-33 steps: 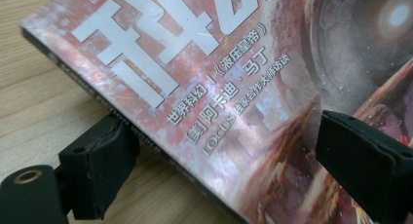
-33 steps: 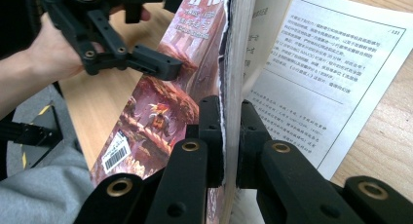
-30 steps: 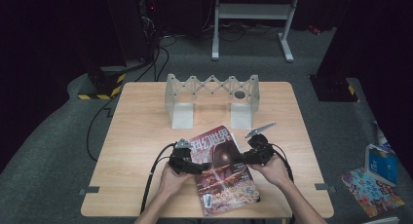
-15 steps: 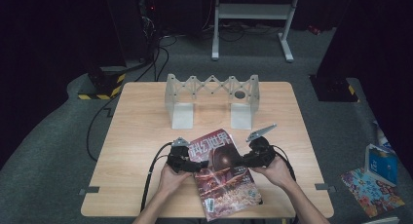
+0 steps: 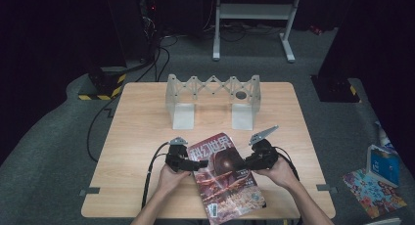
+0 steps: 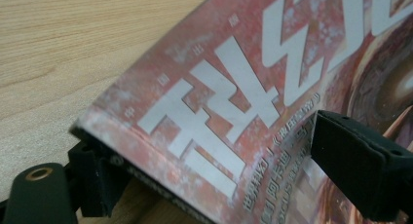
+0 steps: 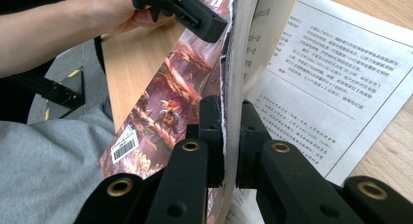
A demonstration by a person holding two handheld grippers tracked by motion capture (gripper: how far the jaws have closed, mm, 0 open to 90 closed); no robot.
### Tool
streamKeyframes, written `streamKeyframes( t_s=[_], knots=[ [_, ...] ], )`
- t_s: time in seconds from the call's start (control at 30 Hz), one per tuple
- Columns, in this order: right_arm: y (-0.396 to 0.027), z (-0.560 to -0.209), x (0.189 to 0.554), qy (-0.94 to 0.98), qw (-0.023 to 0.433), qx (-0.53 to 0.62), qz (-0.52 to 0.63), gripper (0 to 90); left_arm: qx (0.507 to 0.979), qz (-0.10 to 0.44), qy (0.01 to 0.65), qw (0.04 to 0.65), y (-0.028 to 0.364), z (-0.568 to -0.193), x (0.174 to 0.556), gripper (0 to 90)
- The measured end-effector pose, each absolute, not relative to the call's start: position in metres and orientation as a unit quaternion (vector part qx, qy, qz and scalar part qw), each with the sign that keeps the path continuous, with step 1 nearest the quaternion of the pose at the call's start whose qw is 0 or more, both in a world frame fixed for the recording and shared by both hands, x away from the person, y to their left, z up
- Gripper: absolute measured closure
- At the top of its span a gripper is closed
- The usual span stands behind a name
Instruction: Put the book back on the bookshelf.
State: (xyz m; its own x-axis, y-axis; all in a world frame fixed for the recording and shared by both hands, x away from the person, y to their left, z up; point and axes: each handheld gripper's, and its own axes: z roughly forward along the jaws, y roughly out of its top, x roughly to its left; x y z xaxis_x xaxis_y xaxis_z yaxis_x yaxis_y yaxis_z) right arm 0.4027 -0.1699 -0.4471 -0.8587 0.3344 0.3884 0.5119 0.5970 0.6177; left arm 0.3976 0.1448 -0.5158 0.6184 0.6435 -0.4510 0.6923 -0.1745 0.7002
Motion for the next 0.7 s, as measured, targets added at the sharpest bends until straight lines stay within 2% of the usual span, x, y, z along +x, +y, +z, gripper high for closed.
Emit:
streamKeyframes(
  t_s=[0.13, 0.27, 0.33, 0.5, 0.7],
  knots=[
    [-0.167, -0.448, 0.402, -0.889, 0.118, -0.233, -0.375, 84.7, 0.763, -0.038, 0.440, 0.472, 0.145, -0.517, 0.398, 12.7],
    [-0.166, -0.451, 0.404, -0.894, 0.110, -0.235, -0.365, 84.6, 0.761, -0.033, 0.443, 0.473, 0.147, -0.515, 0.398, 23.8],
    [-0.166, -0.453, 0.405, -0.897, 0.104, -0.240, -0.356, 84.6, 0.757, -0.032, 0.442, 0.480, 0.148, -0.513, 0.397, 33.4],
    [-0.163, -0.457, 0.407, -0.899, 0.095, -0.252, -0.345, 84.3, 0.758, -0.027, 0.431, 0.489, 0.149, -0.510, 0.394, 49.7],
    [-0.159, -0.460, 0.409, -0.903, 0.092, -0.258, -0.332, 84.0, 0.758, -0.047, 0.431, 0.488, 0.154, -0.508, 0.394, 59.6]
  ],
)
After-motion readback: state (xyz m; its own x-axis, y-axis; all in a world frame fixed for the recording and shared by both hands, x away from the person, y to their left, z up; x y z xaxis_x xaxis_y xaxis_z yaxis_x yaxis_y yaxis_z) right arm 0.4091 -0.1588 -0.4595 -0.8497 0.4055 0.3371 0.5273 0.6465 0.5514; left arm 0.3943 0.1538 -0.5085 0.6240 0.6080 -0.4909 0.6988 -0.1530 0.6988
